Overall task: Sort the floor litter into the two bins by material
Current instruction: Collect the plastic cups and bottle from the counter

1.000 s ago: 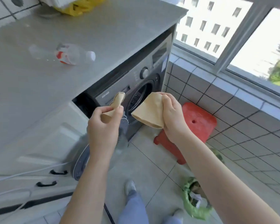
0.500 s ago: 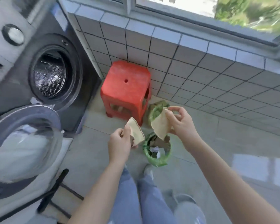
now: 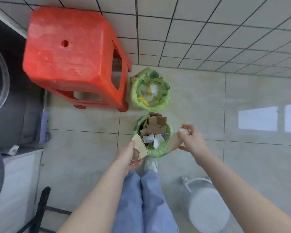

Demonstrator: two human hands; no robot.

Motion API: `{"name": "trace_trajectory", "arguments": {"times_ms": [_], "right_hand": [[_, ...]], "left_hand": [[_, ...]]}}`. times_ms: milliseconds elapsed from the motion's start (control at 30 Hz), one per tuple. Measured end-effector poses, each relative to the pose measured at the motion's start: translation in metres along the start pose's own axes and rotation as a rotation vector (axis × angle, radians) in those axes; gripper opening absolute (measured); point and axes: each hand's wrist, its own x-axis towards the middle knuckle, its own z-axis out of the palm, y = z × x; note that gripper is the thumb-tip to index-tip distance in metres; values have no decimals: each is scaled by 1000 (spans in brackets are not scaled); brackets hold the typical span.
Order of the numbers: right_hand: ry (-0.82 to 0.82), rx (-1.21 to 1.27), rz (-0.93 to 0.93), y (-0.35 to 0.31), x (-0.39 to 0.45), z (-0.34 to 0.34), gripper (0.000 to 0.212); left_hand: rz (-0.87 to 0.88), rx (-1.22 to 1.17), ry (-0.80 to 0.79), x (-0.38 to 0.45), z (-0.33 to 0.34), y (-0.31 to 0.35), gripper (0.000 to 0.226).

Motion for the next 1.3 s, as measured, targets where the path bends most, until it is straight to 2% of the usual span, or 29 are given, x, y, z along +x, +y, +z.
{"name": "trace_trajectory", "arguments": {"times_ms": [133,233,300,400,467,567,667,767,867,1000,1100,1200,1300], "right_hand": [[-44,22,186,53,48,19,38],[-84,24,278,85,83,37,41],[-80,60,337,101,104,49,41],[-74,101,390,119,133,65,37],[-57,88,391,127,148,74,31],[9,66,370,135,164,82,29],[31,34,371,138,174,84,36],[72,-63,355,138,181,85,42],[121,-204,300,136,187,87,58],[136,-282,201,137,189,97,53],[117,-317,157,138,191,103,53],[90,-328,193,137,200,96,52],[59,-298,209,133,199,84,57]], "left_hand": [[-57,-2,-45,60,22,-9,21],[-10,51,-21,100,35,-14,6],[38,58,7,126,42,-17,9],[58,78,-35,154,51,-18,14],[50,71,-77,171,56,-21,11],[77,49,-99,188,62,-24,44],[116,146,-93,196,68,-23,55],[125,205,-115,201,75,-17,52],[164,294,-131,205,85,-13,47],[232,408,-138,211,87,-11,30],[246,432,-190,215,83,-13,39],[242,398,-178,216,77,-17,45],[249,348,-121,210,72,-14,38]]}}
